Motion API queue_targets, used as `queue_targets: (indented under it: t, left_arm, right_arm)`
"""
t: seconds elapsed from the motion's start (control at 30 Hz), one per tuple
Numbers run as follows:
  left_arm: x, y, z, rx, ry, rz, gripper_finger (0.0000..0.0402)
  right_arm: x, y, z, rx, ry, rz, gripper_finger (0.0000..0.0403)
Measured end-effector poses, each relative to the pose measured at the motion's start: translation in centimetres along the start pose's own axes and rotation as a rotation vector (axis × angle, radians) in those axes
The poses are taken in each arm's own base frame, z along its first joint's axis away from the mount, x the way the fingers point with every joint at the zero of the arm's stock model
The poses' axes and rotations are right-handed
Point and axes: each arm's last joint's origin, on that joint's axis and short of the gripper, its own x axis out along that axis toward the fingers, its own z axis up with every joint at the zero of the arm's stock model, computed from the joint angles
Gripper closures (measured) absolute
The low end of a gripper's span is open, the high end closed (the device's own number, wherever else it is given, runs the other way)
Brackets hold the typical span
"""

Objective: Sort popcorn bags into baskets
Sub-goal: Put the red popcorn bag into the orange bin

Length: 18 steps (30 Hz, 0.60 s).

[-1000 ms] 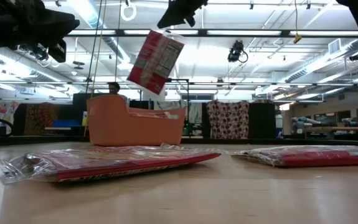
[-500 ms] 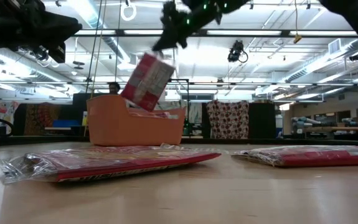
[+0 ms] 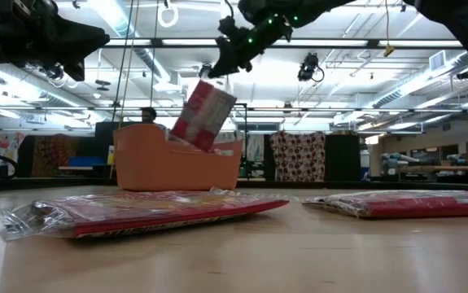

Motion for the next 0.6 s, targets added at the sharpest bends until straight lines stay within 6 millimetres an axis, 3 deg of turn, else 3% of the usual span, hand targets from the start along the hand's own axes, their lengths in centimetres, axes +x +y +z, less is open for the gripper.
queue_targets:
  t: [0.13, 0.37, 0.6]
  left_arm:
    - [0.0, 0.0, 0.0, 0.021, 0.0, 0.001, 0.0345]
    - [0.0, 0.0, 0.0, 0.042, 0.0, 0.001, 0.0345]
    - [0.0, 0.0, 0.0, 0.011, -0.001, 0.001, 0.0345]
  right_arm:
    - [1.3, 2.6, -1.7, -0.007, 0.055, 0.075, 0.0401]
    - [2.2, 6.4, -2.4, -0.004, 0.036, 0.172, 0.0401]
    - [2.2, 7.5, -1.6, -0.017, -0.038, 0.189, 0.04]
